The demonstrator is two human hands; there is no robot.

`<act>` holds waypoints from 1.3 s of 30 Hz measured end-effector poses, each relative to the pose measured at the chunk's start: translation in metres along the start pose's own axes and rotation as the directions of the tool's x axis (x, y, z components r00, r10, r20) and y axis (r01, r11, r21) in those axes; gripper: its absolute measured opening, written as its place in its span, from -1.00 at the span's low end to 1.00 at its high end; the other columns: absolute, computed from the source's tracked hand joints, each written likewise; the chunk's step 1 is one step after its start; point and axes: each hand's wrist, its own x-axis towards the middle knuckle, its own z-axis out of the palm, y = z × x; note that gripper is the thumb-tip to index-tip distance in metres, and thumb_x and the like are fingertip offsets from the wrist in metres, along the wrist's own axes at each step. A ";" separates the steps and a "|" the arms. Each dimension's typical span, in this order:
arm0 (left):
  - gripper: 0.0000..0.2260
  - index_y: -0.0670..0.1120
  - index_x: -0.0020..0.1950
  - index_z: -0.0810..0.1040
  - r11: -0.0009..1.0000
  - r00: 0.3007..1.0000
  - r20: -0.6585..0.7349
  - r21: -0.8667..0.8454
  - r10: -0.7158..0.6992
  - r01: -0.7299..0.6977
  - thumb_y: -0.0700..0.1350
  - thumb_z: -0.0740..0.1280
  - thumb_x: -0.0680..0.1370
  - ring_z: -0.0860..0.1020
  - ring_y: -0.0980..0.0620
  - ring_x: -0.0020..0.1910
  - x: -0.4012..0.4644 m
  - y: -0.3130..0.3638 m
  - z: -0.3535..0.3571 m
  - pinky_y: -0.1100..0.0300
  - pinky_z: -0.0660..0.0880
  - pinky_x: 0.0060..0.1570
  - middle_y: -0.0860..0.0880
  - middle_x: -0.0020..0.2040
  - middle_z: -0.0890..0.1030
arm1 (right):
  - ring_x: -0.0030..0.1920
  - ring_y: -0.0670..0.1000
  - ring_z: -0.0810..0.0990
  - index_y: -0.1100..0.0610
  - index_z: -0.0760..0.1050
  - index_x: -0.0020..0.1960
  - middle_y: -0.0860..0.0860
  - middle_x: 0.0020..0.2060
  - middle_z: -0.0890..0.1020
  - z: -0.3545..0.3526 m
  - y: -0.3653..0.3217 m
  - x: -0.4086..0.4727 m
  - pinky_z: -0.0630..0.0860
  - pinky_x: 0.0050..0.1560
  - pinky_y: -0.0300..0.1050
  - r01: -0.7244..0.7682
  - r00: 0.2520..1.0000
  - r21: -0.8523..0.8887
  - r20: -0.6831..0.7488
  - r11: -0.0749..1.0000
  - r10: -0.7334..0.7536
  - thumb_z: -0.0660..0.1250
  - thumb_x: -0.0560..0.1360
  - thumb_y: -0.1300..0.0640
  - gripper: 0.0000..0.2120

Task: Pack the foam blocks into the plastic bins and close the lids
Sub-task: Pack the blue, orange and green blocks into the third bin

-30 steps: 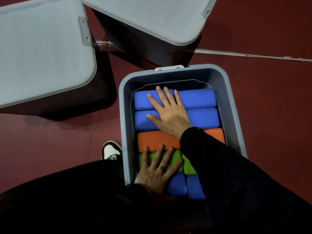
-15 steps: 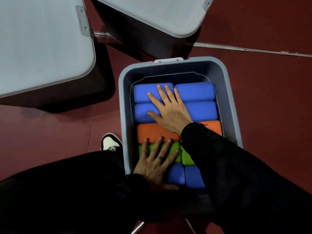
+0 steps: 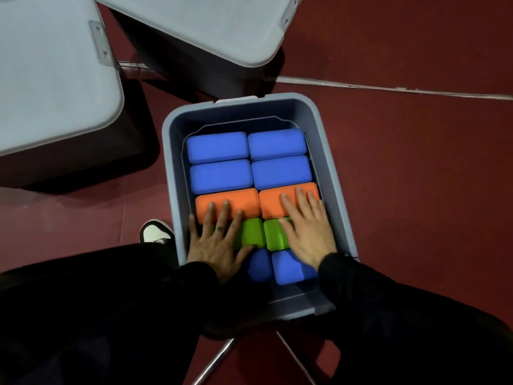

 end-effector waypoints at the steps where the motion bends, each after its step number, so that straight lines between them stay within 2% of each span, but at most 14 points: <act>1: -0.22 0.04 0.64 0.14 1.000 1.000 0.005 0.001 0.001 -0.001 0.48 -0.08 0.54 -0.02 -0.27 0.62 0.000 0.002 0.000 -0.42 -0.02 0.47 -0.09 0.66 0.04 | 0.64 0.27 -0.14 -0.09 0.00 0.67 0.12 0.66 -0.08 0.011 -0.003 -0.003 -0.15 0.60 0.26 0.015 1.000 -0.074 0.028 0.997 -0.013 -0.11 0.65 -0.32 -0.35; 4: -0.11 -0.03 0.64 0.17 0.998 0.999 0.044 0.051 0.027 -0.029 0.53 -0.12 0.50 -0.03 -0.36 0.60 -0.002 0.005 -0.006 -0.33 -0.04 0.52 -0.17 0.65 0.05 | 0.62 0.34 -0.19 -0.06 -0.07 0.68 0.18 0.65 -0.12 0.025 -0.009 -0.005 -0.16 0.56 0.38 0.009 0.999 -0.190 0.035 0.982 -0.002 -0.08 0.61 -0.41 -0.25; 8: -0.08 -0.06 0.66 -0.05 0.992 0.983 0.186 0.123 0.001 -0.024 0.53 -0.20 0.48 -0.14 -0.40 0.59 0.015 0.009 -0.023 -0.26 -0.12 0.54 -0.22 0.65 -0.11 | 0.61 0.36 -0.18 -0.03 -0.03 0.67 0.21 0.65 -0.11 0.020 -0.013 0.003 -0.14 0.55 0.41 -0.006 0.998 -0.216 0.057 0.976 0.018 -0.07 0.61 -0.40 -0.24; 11: -0.22 0.01 0.64 0.10 0.996 0.983 0.182 0.078 0.020 -0.034 0.39 -0.21 0.52 0.03 -0.36 0.59 0.017 0.003 -0.036 -0.24 0.11 0.49 -0.18 0.65 0.04 | 0.61 0.34 0.01 0.08 0.23 0.60 0.24 0.62 0.11 0.005 -0.031 0.010 -0.03 0.56 0.37 -0.011 1.000 -0.182 -0.019 0.983 0.008 0.13 0.59 -0.27 -0.31; 13: -0.36 0.05 0.63 0.12 0.995 0.985 0.168 0.078 0.040 -0.054 0.25 -0.12 0.59 0.08 -0.32 0.58 0.017 -0.005 -0.040 -0.20 0.21 0.46 -0.13 0.65 0.09 | 0.57 0.25 0.22 0.12 0.38 0.51 0.15 0.56 0.31 -0.005 -0.046 0.020 0.18 0.53 0.28 0.149 0.979 -0.163 -0.113 0.975 -0.168 0.24 0.58 -0.07 -0.46; 16: -0.39 0.06 0.66 -0.06 0.997 0.967 0.254 0.052 0.034 -0.049 0.12 0.05 0.65 -0.08 -0.30 0.61 0.016 -0.002 -0.039 -0.16 0.04 0.52 -0.10 0.67 -0.07 | 0.39 0.18 0.50 0.18 0.54 0.36 0.11 0.38 0.55 -0.002 -0.071 0.031 0.44 0.39 0.15 0.385 0.914 -0.128 -0.083 0.914 -0.397 0.30 0.45 0.15 -0.52; 20: -0.27 -0.02 0.66 -0.19 0.993 0.941 0.336 0.089 0.043 -0.078 0.25 0.04 0.62 -0.17 -0.37 0.59 0.025 0.002 -0.037 -0.22 -0.04 0.55 -0.17 0.65 -0.17 | 0.24 0.17 0.63 0.20 0.68 0.14 0.12 0.19 0.68 0.005 -0.099 0.036 0.40 0.45 0.13 0.268 0.962 -0.132 -0.023 0.954 -0.273 0.23 0.35 0.13 -0.56; 27: -0.20 0.02 0.64 -0.26 0.989 0.948 0.313 0.117 0.054 -0.095 0.41 -0.18 0.52 -0.28 -0.31 0.59 0.011 -0.006 -0.032 -0.19 -0.18 0.55 -0.14 0.64 -0.28 | 0.41 0.13 0.48 0.12 0.57 0.27 0.05 0.37 0.56 -0.029 -0.096 0.032 0.31 0.47 0.06 0.186 0.973 0.063 0.129 0.981 -0.193 0.22 0.49 0.11 -0.61; 30: -0.26 0.01 0.66 -0.11 0.997 0.957 0.287 0.060 0.033 -0.053 0.34 0.02 0.61 -0.19 -0.24 0.62 0.005 0.000 -0.037 -0.20 -0.12 0.56 -0.13 0.66 -0.19 | 0.20 0.16 0.58 0.07 0.57 0.25 0.02 0.22 0.62 -0.056 -0.069 0.019 0.51 0.16 0.03 0.123 0.991 0.121 0.044 0.985 -0.129 0.26 0.53 0.12 -0.69; 32: -0.37 -0.05 0.61 0.20 0.998 0.981 0.183 -0.010 0.065 -0.064 0.22 0.12 0.61 0.14 -0.22 0.60 -0.004 -0.001 -0.047 -0.18 0.16 0.50 -0.17 0.63 0.16 | 0.14 0.14 0.60 0.03 0.60 0.23 -0.01 0.18 0.62 -0.065 -0.050 -0.002 0.57 0.03 0.05 0.065 0.998 0.157 -0.021 0.986 -0.062 0.28 0.56 0.11 -0.73; 34: -0.54 -0.09 0.33 0.57 0.980 0.980 0.033 -0.030 0.195 -0.194 0.09 0.16 0.54 0.55 -0.25 0.27 -0.020 -0.005 -0.043 -0.10 0.48 0.19 -0.18 0.31 0.58 | 0.11 0.11 0.61 0.04 0.60 0.24 -0.01 0.17 0.61 -0.066 -0.036 -0.022 0.56 0.01 0.05 -0.018 0.999 0.222 -0.032 0.975 0.026 0.29 0.58 0.10 -0.74; 35: -0.61 -0.07 0.17 0.64 0.968 0.968 -0.027 -0.015 0.249 -0.250 0.06 0.17 0.51 0.61 -0.23 0.08 -0.030 -0.009 -0.040 -0.05 0.53 0.03 -0.14 0.13 0.65 | 0.10 0.12 0.61 0.05 0.60 0.26 0.00 0.17 0.61 -0.065 -0.034 -0.029 0.55 0.00 0.04 -0.034 0.998 0.224 -0.045 0.974 0.045 0.29 0.59 0.10 -0.73; 37: -0.67 -0.06 0.03 0.67 0.953 0.954 -0.011 0.026 0.301 -0.300 0.03 0.18 0.47 0.60 -0.21 -0.11 -0.047 -0.011 -0.033 0.00 0.56 -0.15 -0.10 -0.02 0.65 | 0.13 0.15 0.60 0.05 0.61 0.27 0.01 0.19 0.61 -0.060 -0.038 -0.038 0.56 0.00 0.03 0.052 0.999 0.149 -0.009 0.987 -0.051 0.30 0.58 0.12 -0.71; 39: -0.64 -0.06 0.07 0.66 0.946 0.946 0.108 0.076 0.305 -0.314 0.06 0.23 0.42 0.59 -0.20 -0.10 -0.055 -0.011 -0.024 0.02 0.56 -0.20 -0.10 0.02 0.64 | 0.22 0.16 0.57 0.01 0.60 0.32 -0.01 0.36 0.56 -0.045 -0.050 -0.048 0.57 0.08 0.05 0.228 0.966 0.051 0.114 0.972 -0.233 0.32 0.55 0.13 -0.65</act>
